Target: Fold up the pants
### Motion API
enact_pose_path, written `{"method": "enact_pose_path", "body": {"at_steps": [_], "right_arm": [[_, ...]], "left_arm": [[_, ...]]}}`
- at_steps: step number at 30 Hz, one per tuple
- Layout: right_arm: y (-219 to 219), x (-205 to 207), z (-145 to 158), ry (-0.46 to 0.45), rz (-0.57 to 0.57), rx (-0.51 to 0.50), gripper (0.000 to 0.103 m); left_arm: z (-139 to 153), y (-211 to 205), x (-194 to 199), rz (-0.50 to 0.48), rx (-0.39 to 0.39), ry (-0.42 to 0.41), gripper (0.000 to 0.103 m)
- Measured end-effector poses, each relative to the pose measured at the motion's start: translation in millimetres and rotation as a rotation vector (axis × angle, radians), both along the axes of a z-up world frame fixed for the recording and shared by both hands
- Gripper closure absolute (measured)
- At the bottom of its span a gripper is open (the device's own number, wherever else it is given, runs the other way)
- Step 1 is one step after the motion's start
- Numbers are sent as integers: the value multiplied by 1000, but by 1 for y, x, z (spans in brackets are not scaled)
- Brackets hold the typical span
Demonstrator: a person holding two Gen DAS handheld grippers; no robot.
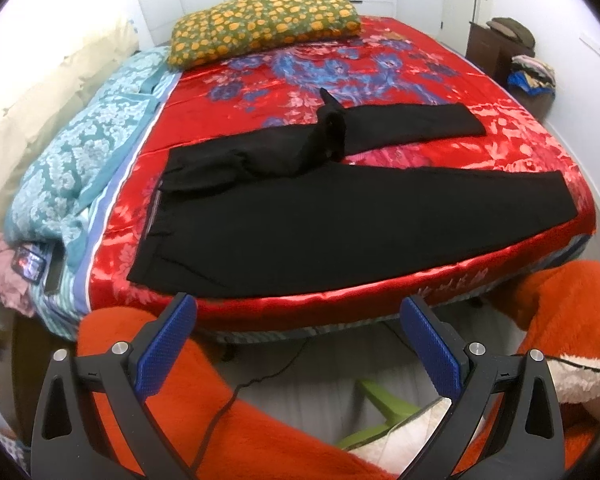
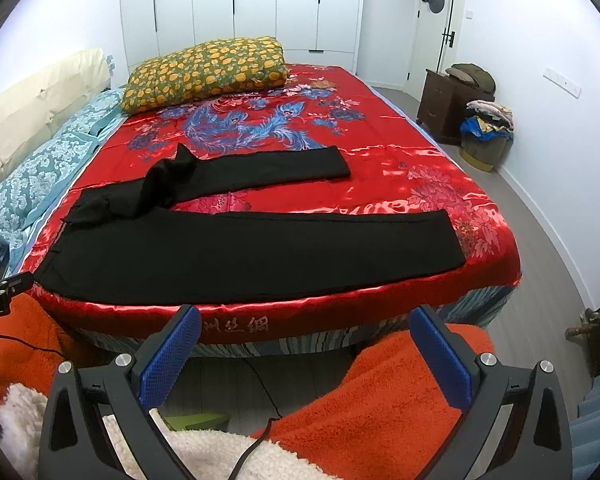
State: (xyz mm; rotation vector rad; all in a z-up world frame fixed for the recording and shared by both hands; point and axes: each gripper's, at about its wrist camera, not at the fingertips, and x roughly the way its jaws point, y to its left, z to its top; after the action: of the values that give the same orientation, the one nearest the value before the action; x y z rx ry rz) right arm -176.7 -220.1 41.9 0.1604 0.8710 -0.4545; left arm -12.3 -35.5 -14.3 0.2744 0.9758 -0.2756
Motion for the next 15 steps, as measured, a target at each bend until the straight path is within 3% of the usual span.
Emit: {"method": "enact_pose_path", "body": {"at_steps": [15], "right_arm": [[-4, -6, 0, -4, -34, -10, 0]], "left_arm": [[-3, 7, 3, 29, -13, 19, 1]]}}
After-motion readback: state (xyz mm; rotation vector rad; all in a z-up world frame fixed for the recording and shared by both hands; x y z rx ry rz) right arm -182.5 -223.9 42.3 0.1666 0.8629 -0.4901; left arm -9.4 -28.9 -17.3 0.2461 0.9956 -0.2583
